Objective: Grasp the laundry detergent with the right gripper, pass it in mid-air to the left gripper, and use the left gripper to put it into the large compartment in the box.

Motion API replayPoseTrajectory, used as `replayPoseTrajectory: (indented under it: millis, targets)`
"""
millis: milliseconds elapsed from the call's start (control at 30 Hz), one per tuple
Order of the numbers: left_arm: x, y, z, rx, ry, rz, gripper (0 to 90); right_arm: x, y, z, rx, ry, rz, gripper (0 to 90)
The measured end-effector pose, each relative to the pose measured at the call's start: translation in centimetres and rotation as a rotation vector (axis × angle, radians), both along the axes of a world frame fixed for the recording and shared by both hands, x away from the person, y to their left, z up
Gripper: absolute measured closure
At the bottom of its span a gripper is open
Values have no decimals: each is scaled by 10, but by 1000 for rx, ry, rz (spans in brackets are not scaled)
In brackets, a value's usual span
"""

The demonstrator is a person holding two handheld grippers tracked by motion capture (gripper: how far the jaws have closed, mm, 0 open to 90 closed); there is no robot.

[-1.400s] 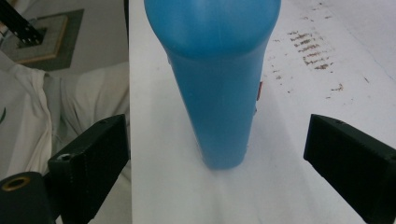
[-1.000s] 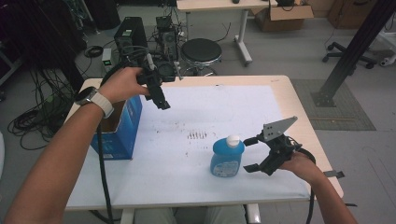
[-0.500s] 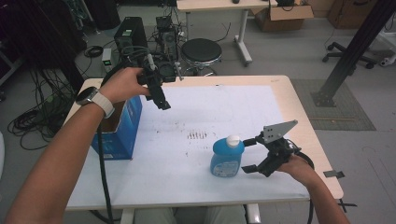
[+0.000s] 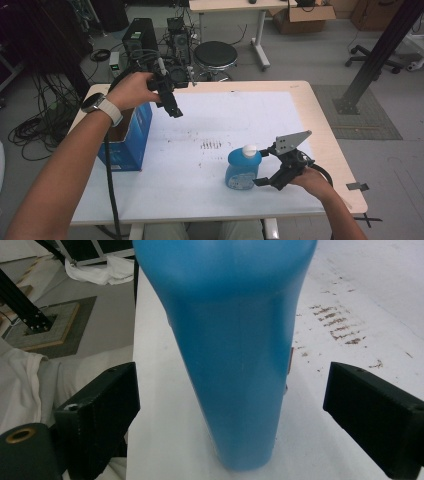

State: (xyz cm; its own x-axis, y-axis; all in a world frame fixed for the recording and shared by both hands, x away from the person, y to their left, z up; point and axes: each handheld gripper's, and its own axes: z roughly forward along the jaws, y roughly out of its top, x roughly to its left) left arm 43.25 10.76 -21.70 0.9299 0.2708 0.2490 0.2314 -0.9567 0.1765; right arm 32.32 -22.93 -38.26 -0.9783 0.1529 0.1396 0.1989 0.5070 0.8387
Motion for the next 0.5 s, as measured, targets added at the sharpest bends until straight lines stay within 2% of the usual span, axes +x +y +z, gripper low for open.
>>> replayPoseTrajectory:
  millis: [500]
  targets:
    - [-1, 0, 1, 6, -3, -3, 57, 2, 18, -12, 18, -1, -4, 83]
